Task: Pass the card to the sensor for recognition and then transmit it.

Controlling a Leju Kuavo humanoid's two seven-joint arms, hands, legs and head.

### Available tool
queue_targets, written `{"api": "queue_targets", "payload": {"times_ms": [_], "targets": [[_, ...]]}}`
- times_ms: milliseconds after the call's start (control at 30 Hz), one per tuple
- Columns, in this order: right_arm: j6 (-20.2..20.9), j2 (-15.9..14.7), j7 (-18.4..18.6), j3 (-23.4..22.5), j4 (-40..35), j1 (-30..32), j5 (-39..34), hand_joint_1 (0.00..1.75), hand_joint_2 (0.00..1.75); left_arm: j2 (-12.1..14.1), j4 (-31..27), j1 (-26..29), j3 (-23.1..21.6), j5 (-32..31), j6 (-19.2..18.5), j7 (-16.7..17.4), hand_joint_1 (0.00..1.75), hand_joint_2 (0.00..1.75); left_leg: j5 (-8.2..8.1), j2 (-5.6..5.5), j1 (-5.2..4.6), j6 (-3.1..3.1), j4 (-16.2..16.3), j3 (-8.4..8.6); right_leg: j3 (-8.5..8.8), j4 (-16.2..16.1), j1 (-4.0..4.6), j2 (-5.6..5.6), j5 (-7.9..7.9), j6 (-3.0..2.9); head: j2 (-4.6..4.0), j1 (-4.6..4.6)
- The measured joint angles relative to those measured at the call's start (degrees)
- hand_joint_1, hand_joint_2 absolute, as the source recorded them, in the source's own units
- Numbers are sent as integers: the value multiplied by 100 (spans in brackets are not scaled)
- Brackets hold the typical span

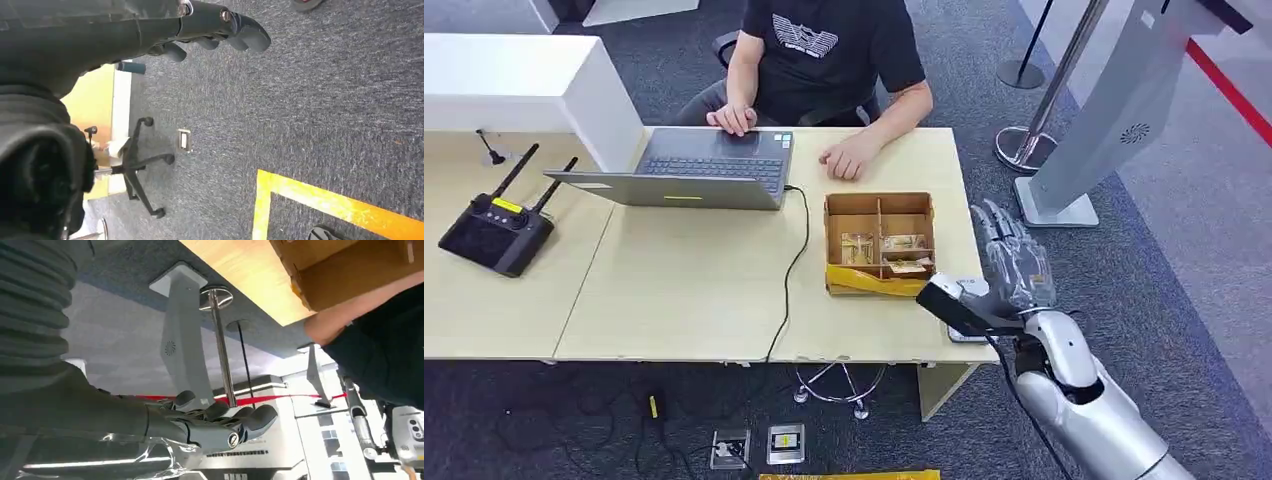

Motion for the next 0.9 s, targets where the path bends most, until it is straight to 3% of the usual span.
{"api": "queue_targets", "payload": {"times_ms": [267, 700, 900], "targets": [[-39, 90, 24, 122, 52, 170, 247, 0, 175, -116, 2, -12, 0, -11, 2, 0, 0, 0, 0, 0, 0, 0, -1, -2, 0, 0, 0, 0, 0, 0, 0, 2], [852, 664, 208, 127, 105, 120, 308, 0, 175, -230, 2, -16, 2, -24, 2, 0, 0, 0, 0, 0, 1, 0, -1, -2, 0, 2, 1, 0, 0, 0, 0, 0], [901, 955, 105, 125, 238, -70, 334, 0, 175, -48, 0, -44, 2, -55, -9, -15, 0, 0, 1, 0, 5, -1, -2, -1, 1, 3, 4, -1, 0, 0, 0, 0]]}}
